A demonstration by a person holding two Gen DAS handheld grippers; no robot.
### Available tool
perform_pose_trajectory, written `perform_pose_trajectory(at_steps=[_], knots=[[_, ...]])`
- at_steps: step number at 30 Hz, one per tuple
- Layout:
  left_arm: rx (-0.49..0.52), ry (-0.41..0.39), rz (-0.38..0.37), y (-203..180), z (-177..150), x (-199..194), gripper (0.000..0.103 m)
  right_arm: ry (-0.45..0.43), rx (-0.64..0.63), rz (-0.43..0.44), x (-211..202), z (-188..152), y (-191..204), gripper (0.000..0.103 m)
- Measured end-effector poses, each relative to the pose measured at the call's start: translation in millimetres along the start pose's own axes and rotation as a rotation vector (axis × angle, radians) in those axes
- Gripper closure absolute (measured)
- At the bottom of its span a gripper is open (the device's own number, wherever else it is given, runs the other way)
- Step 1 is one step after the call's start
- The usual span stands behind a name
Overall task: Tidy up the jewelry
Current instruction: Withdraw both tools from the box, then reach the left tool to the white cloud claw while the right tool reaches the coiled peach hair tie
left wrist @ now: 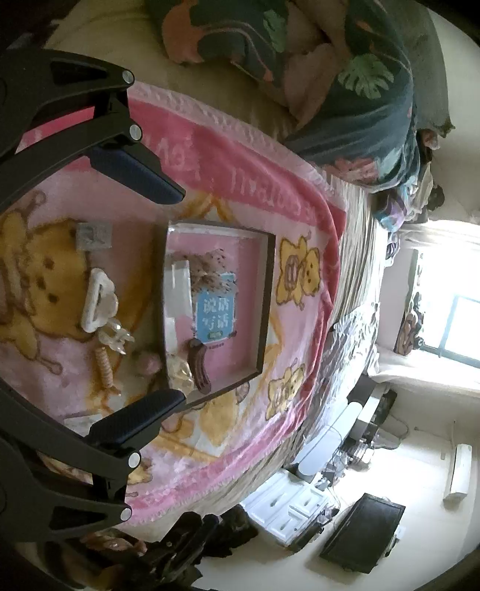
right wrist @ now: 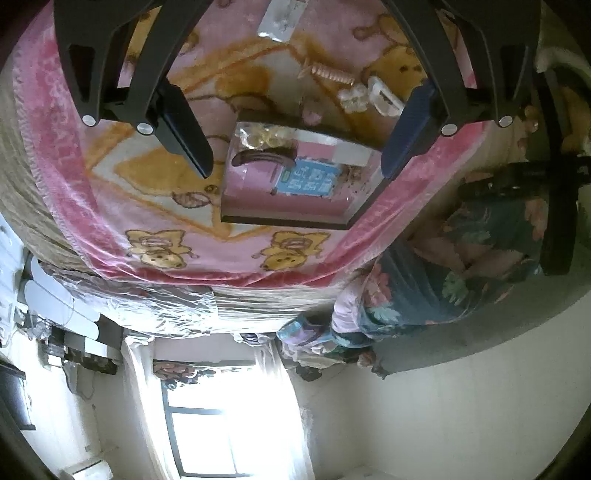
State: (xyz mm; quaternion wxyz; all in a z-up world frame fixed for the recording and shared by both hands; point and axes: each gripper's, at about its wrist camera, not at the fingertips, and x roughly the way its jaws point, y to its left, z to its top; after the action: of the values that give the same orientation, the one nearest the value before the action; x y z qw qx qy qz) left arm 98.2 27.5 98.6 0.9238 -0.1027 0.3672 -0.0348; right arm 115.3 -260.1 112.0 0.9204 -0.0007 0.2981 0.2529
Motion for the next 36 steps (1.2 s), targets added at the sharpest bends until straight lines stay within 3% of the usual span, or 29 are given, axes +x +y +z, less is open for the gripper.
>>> perform_pose_trajectory(at_steps=[20, 36], knots=[[0.032, 0.054, 0.052, -1.3, -47.7, -1.7, 0.009, 0.067, -0.052, 0.016, -6.2, -46.4, 17.4, 0.009], [0.088, 0.156, 0.056, -11.3, -90.4, 18.5, 0.009, 0.138, -0.076, 0.017, 4.2, -77.1, 19.1, 0.009]])
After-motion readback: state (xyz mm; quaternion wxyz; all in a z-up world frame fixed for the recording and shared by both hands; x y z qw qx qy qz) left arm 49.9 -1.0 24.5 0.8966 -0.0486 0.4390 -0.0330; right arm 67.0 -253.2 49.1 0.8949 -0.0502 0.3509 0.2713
